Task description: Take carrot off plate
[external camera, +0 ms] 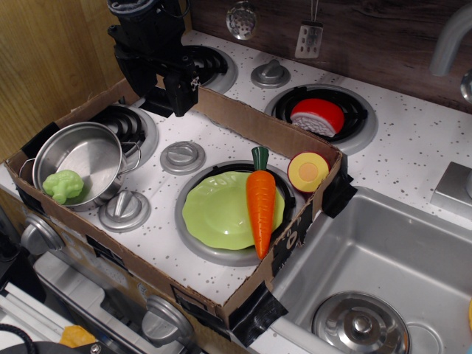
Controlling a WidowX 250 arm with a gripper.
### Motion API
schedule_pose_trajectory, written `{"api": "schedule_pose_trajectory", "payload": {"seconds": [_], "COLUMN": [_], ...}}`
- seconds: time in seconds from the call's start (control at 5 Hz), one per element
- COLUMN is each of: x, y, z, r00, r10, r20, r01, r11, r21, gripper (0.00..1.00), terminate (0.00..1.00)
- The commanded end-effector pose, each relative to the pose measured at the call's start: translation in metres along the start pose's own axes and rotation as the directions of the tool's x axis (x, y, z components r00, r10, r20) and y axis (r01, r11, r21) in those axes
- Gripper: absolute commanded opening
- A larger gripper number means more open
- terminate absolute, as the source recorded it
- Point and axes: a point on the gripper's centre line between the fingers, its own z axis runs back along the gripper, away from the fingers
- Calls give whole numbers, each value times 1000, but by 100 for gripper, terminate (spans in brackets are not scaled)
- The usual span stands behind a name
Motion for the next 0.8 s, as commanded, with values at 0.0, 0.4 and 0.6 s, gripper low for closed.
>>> {"api": "schedule_pose_trajectory", "payload": {"seconds": [0.0,0.4,0.6], "x": [0,15,24], "y": [0,-28,-50], "z": [0,33,43], "r00": [1000,995,988], "r10": [0,65,126], "r20": [0,-77,-89], "r01": [0,-59,-119], "r11": [1000,996,990], "r21": [0,69,82], "gripper": [100,100,100], "terminate": [0,0,0]}}
